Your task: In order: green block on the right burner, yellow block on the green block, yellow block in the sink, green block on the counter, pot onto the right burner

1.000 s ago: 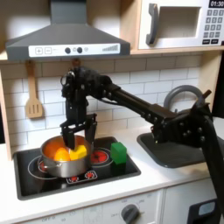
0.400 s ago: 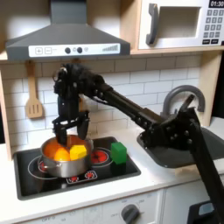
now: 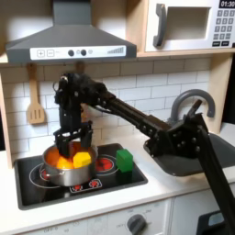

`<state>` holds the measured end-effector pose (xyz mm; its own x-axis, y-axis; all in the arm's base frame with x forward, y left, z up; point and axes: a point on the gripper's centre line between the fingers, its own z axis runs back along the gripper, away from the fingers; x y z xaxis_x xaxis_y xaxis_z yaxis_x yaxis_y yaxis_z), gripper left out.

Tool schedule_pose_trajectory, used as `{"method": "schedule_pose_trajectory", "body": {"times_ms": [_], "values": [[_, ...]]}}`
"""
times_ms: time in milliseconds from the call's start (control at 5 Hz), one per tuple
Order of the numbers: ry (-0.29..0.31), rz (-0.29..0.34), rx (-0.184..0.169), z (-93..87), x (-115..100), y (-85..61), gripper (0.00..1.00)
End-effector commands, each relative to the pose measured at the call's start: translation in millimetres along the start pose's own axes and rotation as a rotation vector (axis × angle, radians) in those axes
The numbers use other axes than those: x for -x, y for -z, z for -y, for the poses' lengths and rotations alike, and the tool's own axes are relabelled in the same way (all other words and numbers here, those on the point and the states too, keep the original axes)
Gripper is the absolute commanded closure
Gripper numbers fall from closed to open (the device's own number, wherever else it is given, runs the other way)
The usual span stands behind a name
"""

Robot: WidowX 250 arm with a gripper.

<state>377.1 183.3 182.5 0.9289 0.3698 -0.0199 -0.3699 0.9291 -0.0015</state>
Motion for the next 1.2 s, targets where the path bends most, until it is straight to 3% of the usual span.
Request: {"method": "schedule_pose_trajectory", "body": {"times_ms": [0,600,1000], "values": [[0.024,-0.007,-0.005,1.5,18.5,2.9,0.0],[0.006,-0.006,-0.004,3.8,23.6,7.5,0.0],[0.025,0.02,-0.002,5.1,18.5,-2.5,0.0]]}}
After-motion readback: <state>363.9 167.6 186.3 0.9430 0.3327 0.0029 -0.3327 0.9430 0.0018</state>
